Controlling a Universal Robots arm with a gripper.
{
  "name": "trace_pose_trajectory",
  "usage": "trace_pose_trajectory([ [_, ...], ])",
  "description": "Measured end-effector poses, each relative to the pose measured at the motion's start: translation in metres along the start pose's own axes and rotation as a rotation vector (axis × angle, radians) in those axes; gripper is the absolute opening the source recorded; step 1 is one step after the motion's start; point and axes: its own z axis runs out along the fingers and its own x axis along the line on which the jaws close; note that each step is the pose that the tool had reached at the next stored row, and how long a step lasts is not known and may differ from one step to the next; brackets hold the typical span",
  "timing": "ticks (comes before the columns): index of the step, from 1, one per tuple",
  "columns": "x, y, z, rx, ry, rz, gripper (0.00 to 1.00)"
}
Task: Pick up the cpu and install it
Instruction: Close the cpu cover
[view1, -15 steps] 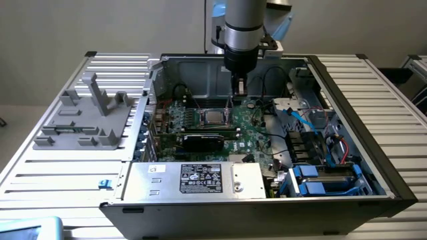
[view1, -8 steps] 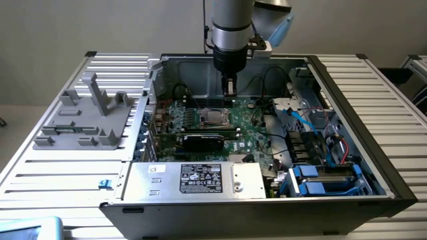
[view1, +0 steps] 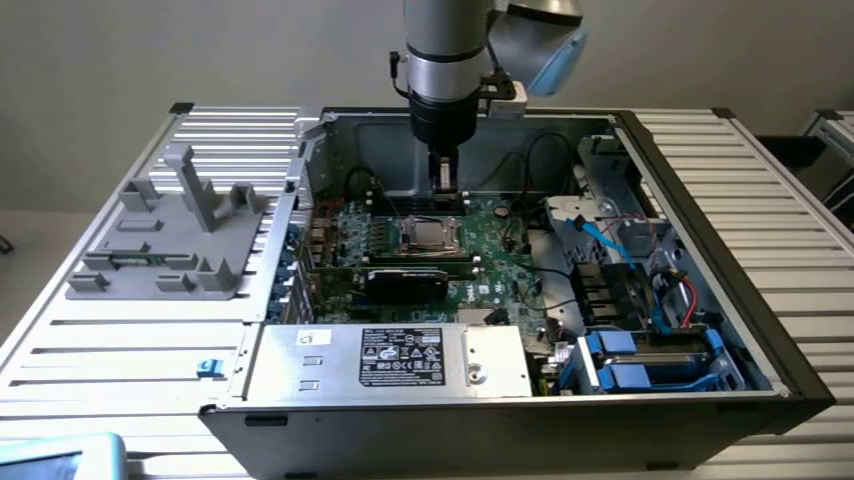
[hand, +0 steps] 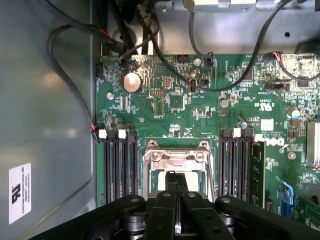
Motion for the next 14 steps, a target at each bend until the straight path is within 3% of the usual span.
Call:
trace_pose_trajectory([
  [7,0.000,-0.0253,-0.0002,-0.0014,0.0002,0.000,0.11],
  [14,-0.001,-0.0290,0.0004,-0.0028,0.0001,0.000,0.11],
])
